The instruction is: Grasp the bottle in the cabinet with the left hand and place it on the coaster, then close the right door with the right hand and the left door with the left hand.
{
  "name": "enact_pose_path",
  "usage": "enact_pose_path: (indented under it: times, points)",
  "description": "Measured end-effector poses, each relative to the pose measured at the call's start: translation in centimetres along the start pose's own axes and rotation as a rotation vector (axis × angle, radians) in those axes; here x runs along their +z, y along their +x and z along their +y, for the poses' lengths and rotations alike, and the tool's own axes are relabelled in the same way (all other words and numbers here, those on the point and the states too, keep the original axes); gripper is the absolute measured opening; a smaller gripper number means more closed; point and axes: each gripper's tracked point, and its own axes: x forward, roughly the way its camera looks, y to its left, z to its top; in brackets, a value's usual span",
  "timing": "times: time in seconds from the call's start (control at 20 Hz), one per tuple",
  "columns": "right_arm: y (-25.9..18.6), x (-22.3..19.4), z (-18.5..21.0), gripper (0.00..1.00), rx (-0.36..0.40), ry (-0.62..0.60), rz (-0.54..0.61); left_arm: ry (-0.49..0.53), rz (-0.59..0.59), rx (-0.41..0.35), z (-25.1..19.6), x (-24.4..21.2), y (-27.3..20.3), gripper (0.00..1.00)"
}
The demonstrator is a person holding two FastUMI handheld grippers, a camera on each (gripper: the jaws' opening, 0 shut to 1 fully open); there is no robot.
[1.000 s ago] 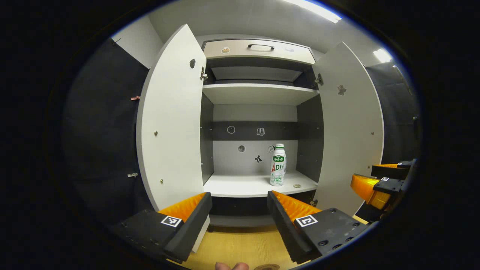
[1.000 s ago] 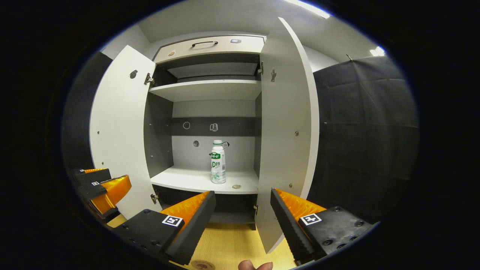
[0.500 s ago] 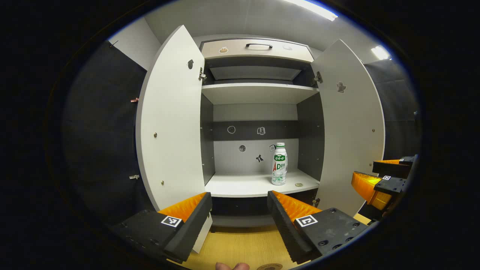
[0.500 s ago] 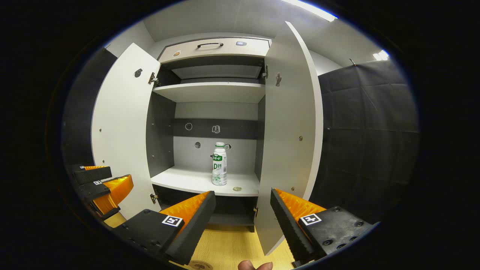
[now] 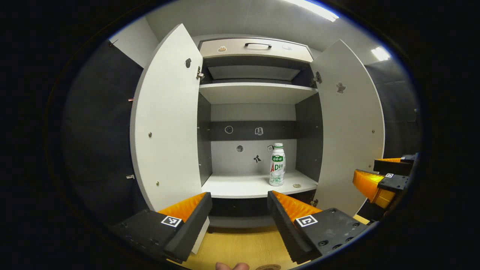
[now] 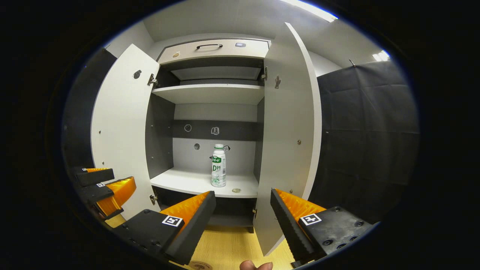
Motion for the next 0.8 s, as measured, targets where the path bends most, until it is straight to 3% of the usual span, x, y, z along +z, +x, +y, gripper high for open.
enact_pose_path:
  times: [0.35,0.8]
  points:
    - [-1.3,0.7,-2.9,0.97,-0.005,-0.005,-0.027,0.024,-0.012,-0.073,-4.8,0.5,4.3,0.94]
    - [-2.8,-0.5,-7.9,0.97,0.011,0.020,-0.027,0.006,-0.022,-0.137,-10.5,0.9,14.1,0.94]
